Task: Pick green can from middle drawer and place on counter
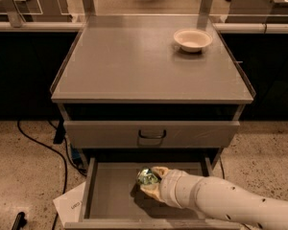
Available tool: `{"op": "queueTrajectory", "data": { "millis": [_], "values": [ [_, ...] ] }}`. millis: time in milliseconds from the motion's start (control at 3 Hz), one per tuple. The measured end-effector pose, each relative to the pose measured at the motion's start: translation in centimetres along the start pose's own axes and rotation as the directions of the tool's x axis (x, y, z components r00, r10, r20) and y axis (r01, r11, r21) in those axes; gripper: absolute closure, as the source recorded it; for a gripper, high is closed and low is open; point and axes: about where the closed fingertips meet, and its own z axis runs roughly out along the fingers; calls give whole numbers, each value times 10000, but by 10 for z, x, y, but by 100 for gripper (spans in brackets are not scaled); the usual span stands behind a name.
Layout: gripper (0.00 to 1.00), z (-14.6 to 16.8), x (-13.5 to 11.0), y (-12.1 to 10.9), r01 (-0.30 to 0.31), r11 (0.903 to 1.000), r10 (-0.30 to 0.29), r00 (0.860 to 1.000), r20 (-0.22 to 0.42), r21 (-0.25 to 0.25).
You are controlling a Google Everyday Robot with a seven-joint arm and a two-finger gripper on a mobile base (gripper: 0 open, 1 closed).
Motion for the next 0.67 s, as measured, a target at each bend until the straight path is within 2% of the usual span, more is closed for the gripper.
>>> {"op": "queueTrajectory", "data": {
  "millis": [333,667],
  "values": [
    [100,-18,-21,-12,632,9967,-630,9980,-68,507],
    [100,-18,-22,-12,633,9967,-631,9980,-68,509]
  ]
}}
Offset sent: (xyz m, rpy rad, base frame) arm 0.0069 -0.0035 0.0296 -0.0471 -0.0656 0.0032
